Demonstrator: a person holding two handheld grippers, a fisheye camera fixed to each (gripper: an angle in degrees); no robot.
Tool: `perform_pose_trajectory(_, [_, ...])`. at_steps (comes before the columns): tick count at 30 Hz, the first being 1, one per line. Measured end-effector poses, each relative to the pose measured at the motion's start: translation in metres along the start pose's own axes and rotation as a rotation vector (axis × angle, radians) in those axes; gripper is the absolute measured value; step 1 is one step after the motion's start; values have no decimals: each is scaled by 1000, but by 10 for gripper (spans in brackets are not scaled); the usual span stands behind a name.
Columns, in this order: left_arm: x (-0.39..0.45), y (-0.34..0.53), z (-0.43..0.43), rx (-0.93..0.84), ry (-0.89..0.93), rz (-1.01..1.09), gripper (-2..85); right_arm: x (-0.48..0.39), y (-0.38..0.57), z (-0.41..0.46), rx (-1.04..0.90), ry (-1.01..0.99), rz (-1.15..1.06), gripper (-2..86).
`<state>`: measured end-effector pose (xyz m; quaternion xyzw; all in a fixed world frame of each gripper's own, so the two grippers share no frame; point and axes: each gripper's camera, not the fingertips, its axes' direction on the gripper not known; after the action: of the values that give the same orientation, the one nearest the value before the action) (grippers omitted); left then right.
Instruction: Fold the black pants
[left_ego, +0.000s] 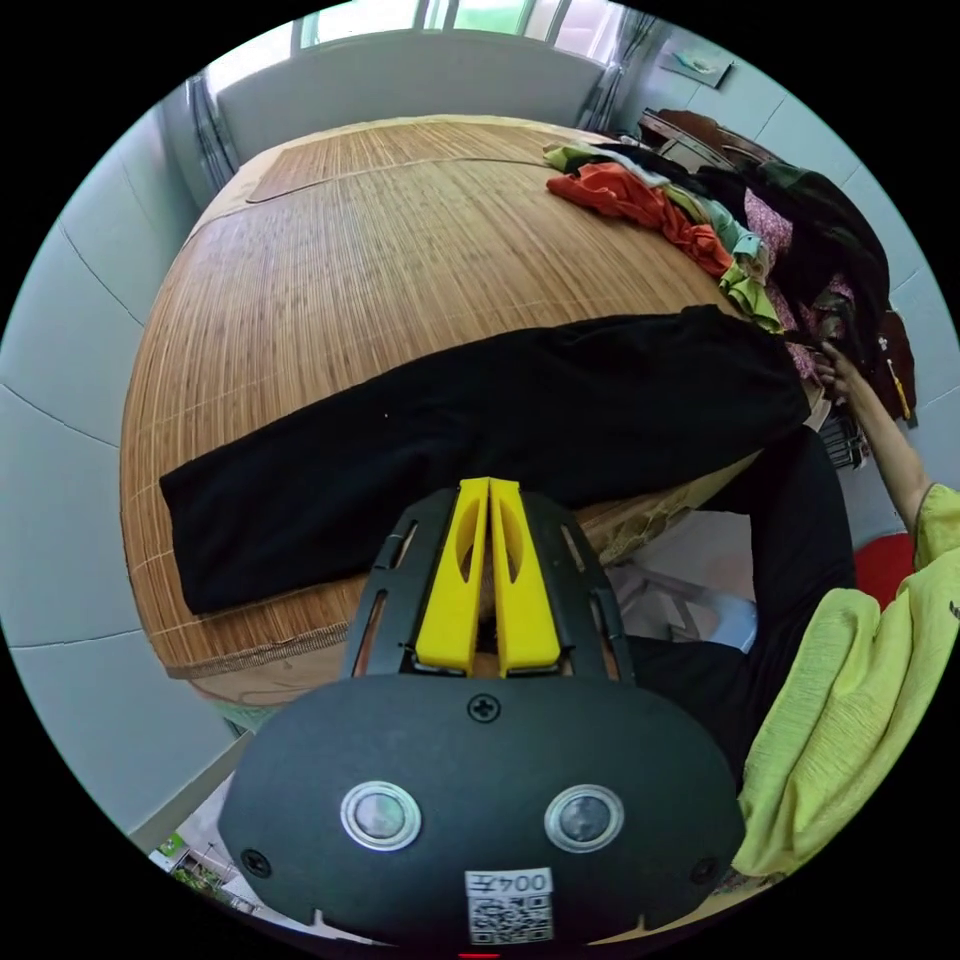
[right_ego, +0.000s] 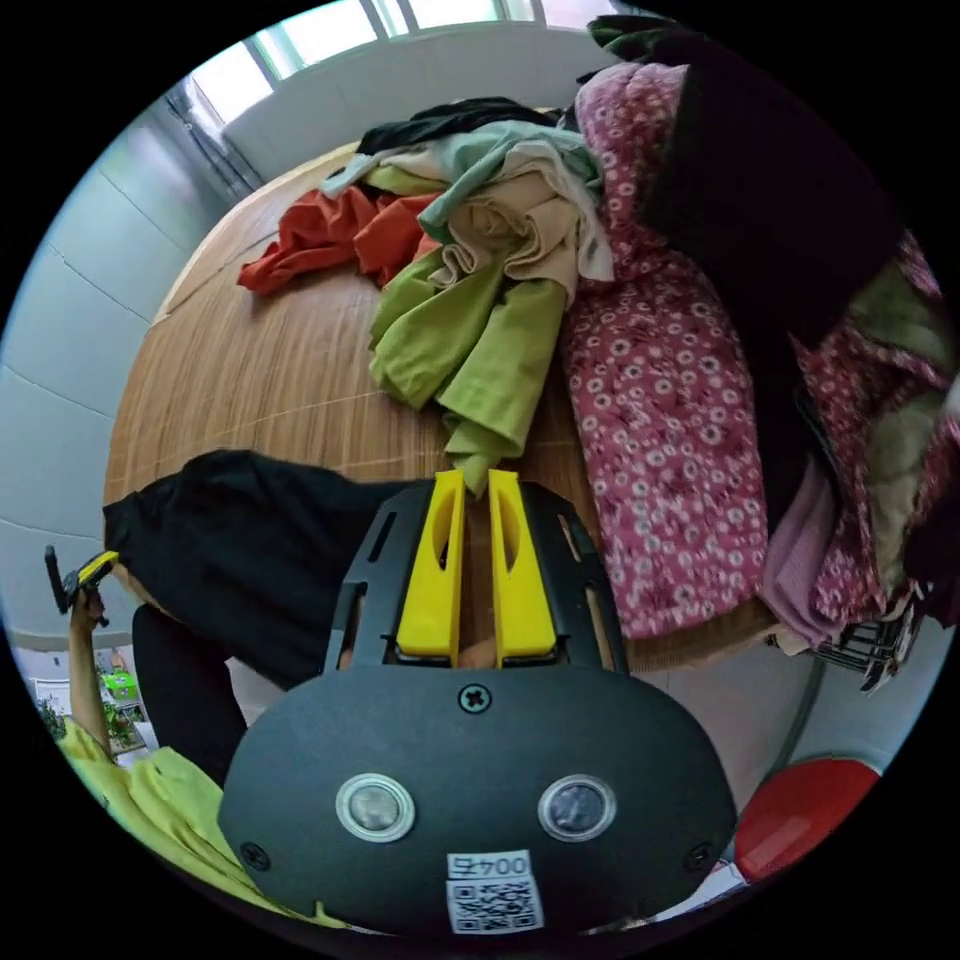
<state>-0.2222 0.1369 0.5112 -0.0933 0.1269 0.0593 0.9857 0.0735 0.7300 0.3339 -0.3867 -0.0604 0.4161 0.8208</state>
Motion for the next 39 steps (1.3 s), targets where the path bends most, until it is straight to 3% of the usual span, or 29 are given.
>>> perform_pose_trajectory(5, [33, -5, -10, 30, -31, 46, 6, -19, -35, -23, 25, 241, 16, 51])
perform_pose_trajectory(8, [43, -4, -4, 18, -36, 60, 6, -65, 2, -53, 147, 129, -71, 65])
perform_pose_trajectory(12, [41, 3, 0, 15, -29, 31, 7, -210, 32, -48, 214, -43, -454, 95])
perform_pose_trajectory(18, [20, 20, -8, 10, -76, -30, 6, -376, -14, -1, 98, -128, -712, 104])
perform_pose_trajectory(21, [10, 27, 0, -37, -43, -53, 6, -427, -32, 20, 39, 6, -801, 30])
perform_pose_trajectory(25, [13, 37, 5, -41, -42, -32, 6, -416, -77, 23, 22, -114, -519, 33])
perform_pose_trajectory(28, [14, 43, -2, -20, -28, -39, 7, -408, -79, 14, 10, -262, -421, 68])
perform_pose_trajectory(31, [22, 57, -23, 34, -69, -7, 7, -412, -55, -23, 125, -280, -359, 88])
perform_pose_trajectory(34, [11, 80, -40, 62, -156, -44, 7, -449, -15, -55, 201, -278, -426, 84])
perform_pose_trajectory(39, [-49, 139, -71, 178, -218, -326, 7, -531, 38, -72, 212, -310, -523, 93])
